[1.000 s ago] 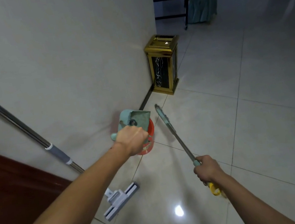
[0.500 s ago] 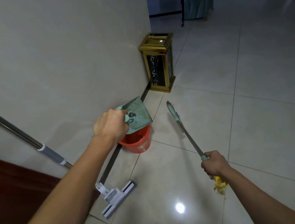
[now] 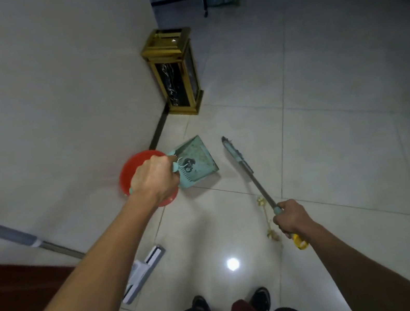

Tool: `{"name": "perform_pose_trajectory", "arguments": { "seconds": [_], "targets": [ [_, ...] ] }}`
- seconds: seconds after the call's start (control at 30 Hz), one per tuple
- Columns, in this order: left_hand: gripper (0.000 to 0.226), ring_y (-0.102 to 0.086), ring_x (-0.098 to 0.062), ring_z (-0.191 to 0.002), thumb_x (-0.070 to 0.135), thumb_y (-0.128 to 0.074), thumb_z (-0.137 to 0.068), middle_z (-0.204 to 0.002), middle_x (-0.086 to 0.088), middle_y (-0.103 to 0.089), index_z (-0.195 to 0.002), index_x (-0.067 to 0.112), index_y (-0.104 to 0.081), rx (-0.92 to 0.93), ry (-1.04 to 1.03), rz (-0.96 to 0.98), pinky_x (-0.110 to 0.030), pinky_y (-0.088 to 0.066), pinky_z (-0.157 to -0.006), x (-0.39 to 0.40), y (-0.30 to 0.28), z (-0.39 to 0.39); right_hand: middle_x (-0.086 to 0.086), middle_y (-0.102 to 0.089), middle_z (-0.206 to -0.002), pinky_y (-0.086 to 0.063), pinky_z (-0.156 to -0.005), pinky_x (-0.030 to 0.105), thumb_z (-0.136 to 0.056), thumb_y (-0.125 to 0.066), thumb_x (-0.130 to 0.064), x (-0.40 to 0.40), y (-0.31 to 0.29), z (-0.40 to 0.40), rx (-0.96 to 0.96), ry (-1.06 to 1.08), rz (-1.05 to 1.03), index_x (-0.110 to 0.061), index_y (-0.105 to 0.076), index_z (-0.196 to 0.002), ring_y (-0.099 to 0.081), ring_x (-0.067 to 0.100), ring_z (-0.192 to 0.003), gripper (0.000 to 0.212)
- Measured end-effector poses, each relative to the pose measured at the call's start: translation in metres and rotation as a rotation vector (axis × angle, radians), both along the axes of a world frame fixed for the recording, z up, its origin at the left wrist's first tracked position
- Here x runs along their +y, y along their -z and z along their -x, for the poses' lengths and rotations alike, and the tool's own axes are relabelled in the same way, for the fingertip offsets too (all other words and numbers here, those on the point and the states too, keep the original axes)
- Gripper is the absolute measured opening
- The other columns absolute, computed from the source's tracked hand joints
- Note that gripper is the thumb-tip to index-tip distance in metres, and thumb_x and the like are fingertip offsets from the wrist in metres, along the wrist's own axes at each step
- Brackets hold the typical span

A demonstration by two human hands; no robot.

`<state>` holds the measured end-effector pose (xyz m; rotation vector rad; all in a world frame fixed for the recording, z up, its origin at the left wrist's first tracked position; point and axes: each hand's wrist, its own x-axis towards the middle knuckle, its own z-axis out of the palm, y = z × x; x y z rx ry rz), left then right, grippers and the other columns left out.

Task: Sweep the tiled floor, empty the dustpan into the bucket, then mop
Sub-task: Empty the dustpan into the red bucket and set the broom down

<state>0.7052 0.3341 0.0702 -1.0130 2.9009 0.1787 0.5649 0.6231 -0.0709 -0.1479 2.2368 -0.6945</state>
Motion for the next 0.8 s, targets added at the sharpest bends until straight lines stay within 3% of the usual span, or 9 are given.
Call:
{"name": "perform_pose_trajectory", "arguments": {
  "seconds": [0.13, 0.27, 0.37, 0.53, 0.67, 0.8],
  "targets": [
    [0.03, -0.07, -0.038, -0.097, 0.033, -0.058, -0.087, -0.107, -0.009, -0.073, -0.115, 0.034, -0.07, -0.062, 0.059, -0.051, -0.041, -0.054, -0.074, 0.009, 0.034, 0.019, 0.012, -0.065, -0.075, -0.055, -0.054, 0.033, -0.081, -0.065, -0.005, 0.021, 0.008, 0.001, -0.025, 0.021, -0.024, -0.004, -0.066, -0.097, -0.061, 0.026, -0.059, 0.015],
    [0.03, -0.069, -0.039, -0.098, 0.029, -0.054, -0.087, -0.107, -0.011, -0.073, -0.113, 0.031, -0.07, -0.124, 0.14, -0.118, -0.04, -0.054, -0.075, 0.012, 0.066, 0.038, 0.008, -0.063, -0.079, -0.046, -0.038, 0.021, -0.089, -0.062, -0.013, 0.032, 0.023, 0.004, -0.048, 0.044, -0.087, -0.006, -0.062, -0.104, -0.061, 0.019, -0.054, 0.017],
    [0.027, -0.071, -0.036, -0.092, 0.026, -0.053, -0.087, -0.102, -0.008, -0.074, -0.108, 0.031, -0.07, -0.183, 0.191, -0.174, -0.04, -0.058, -0.073, 0.01, 0.089, 0.045, 0.004, -0.063, -0.077, -0.045, -0.035, 0.02, -0.091, -0.057, -0.014, 0.035, 0.036, 0.007, 0.008, 0.017, -0.159, -0.004, -0.063, -0.107, -0.063, 0.016, -0.052, 0.02],
    [0.03, -0.07, -0.033, -0.091, 0.029, -0.056, -0.09, -0.102, -0.008, -0.072, -0.117, 0.033, -0.069, -0.276, 0.236, -0.243, -0.039, -0.058, -0.074, 0.001, 0.126, 0.047, 0.002, -0.064, -0.089, -0.056, -0.048, 0.029, -0.093, -0.058, -0.015, 0.026, 0.062, 0.014, 0.077, -0.062, -0.292, -0.008, -0.063, -0.114, -0.064, 0.017, -0.062, 0.022],
    [0.033, -0.068, -0.033, -0.093, 0.032, -0.055, -0.089, -0.103, -0.008, -0.07, -0.12, 0.032, -0.068, -0.339, 0.28, -0.271, -0.035, -0.054, -0.071, -0.007, 0.15, 0.047, 0.003, -0.064, -0.094, -0.053, -0.052, 0.028, -0.096, -0.054, -0.014, 0.011, 0.081, 0.017, 0.086, -0.126, -0.381, -0.009, -0.061, -0.117, -0.062, 0.019, -0.069, 0.023],
    [0.03, -0.067, -0.032, -0.09, 0.03, -0.055, -0.089, -0.101, -0.009, -0.07, -0.116, 0.031, -0.069, -0.374, 0.32, -0.31, -0.035, -0.053, -0.07, -0.012, 0.164, 0.046, 0.009, -0.066, -0.105, -0.056, -0.067, 0.034, -0.097, -0.051, -0.015, 0.008, 0.095, 0.006, 0.037, -0.21, -0.485, -0.004, -0.06, -0.12, -0.065, 0.025, -0.082, 0.027]
  ]
}}
